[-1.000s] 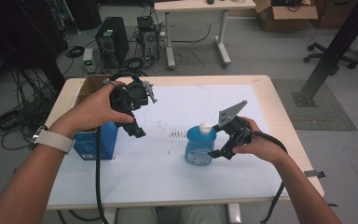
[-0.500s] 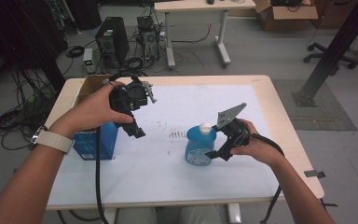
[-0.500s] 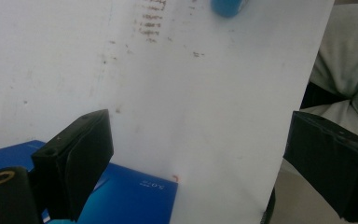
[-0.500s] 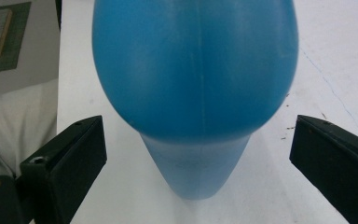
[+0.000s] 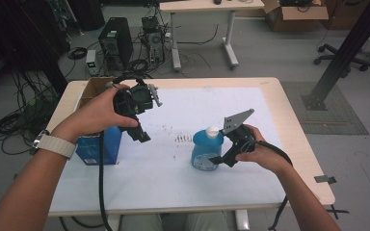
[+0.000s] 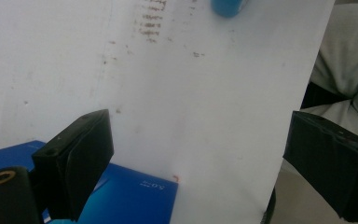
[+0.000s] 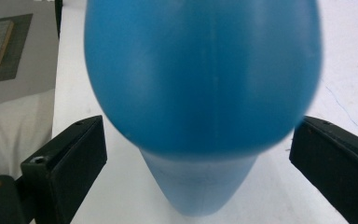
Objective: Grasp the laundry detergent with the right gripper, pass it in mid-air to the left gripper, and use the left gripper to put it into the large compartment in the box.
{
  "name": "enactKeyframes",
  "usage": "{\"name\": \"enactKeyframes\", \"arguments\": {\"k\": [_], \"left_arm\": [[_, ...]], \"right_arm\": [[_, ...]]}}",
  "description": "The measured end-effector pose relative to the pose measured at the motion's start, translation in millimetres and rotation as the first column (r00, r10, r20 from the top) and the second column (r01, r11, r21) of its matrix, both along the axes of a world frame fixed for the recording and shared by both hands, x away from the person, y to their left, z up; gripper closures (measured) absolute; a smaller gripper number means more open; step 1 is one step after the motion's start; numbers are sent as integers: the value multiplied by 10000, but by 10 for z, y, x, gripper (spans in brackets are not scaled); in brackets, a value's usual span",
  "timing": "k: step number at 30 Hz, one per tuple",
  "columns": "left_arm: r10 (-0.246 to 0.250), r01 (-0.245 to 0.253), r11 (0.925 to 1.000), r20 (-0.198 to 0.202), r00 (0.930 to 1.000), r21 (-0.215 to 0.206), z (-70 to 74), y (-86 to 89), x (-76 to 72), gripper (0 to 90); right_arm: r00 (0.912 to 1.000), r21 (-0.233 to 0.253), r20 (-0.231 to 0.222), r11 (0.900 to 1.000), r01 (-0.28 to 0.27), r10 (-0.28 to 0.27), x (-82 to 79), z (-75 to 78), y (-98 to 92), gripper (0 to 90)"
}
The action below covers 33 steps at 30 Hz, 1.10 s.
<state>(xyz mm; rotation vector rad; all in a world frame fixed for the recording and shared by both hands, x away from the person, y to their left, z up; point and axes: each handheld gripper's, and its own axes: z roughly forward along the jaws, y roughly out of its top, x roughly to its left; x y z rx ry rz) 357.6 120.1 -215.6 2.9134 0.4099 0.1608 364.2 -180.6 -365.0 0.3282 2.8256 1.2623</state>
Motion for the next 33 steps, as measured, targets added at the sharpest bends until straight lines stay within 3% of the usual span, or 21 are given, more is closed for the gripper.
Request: {"name": "enactKeyframes", "arguments": {"k": [9, 24, 33], "left_arm": [[-5, 5, 10000, -21, 10000, 34, -4, -10, 3, 83], [19, -19, 10000, -17, 10000, 0, -10, -8, 8, 84], [30, -30, 10000, -12, 10000, 5, -11, -1, 9, 84]], "right_arm": [[9990, 156, 423, 9998, 110, -117, -20, -39, 51, 37], [9996, 296, 229, 9995, 138, -145, -31, -140, 75, 34], [9996, 647, 193, 9977, 174, -187, -31, -159, 76, 45]]}}
